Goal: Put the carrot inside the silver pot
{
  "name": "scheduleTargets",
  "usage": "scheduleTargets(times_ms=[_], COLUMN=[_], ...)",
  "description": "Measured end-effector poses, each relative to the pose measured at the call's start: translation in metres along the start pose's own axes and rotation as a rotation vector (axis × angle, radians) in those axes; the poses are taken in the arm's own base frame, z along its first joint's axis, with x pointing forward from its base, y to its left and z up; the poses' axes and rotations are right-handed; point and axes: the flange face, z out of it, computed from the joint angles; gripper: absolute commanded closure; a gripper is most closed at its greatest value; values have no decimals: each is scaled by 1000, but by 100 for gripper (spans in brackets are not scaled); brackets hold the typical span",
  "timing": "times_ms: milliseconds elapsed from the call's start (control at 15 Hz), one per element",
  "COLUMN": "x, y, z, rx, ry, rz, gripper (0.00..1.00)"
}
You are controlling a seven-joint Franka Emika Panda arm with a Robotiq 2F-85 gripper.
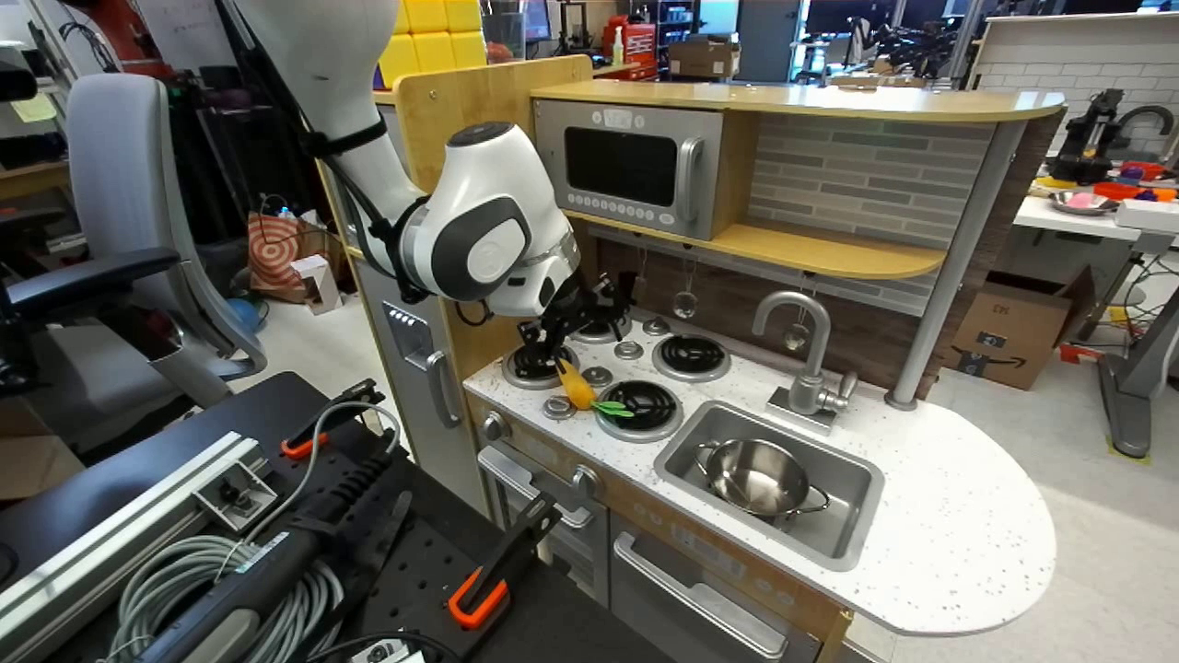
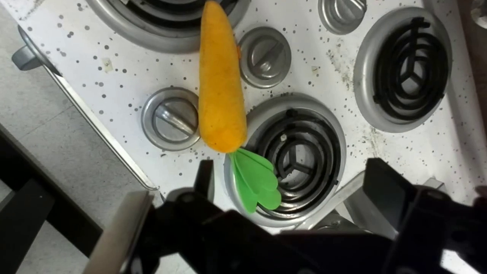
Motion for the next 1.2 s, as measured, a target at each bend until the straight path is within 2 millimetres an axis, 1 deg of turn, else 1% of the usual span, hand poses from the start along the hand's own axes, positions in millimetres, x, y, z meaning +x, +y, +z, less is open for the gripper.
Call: scheduleTargets(times_ms=[133, 267, 467, 600, 733, 867, 1067, 1133, 1200], x=[1, -4, -16, -25, -34, -38, -34, -31, -27], y=[3, 12, 27, 29, 26, 18, 4, 0, -3], z=[2, 8, 21, 28, 34, 40, 57, 64, 71], rx=[3, 0, -13, -14, -13, -25, -109, -141, -173], ry=[2, 1, -5, -18, -34, -45, -44, -40, -33], rz=[30, 42, 48, 39, 32, 32, 47, 52, 59], gripper=[0, 0, 0, 0, 0, 0, 0, 16, 26])
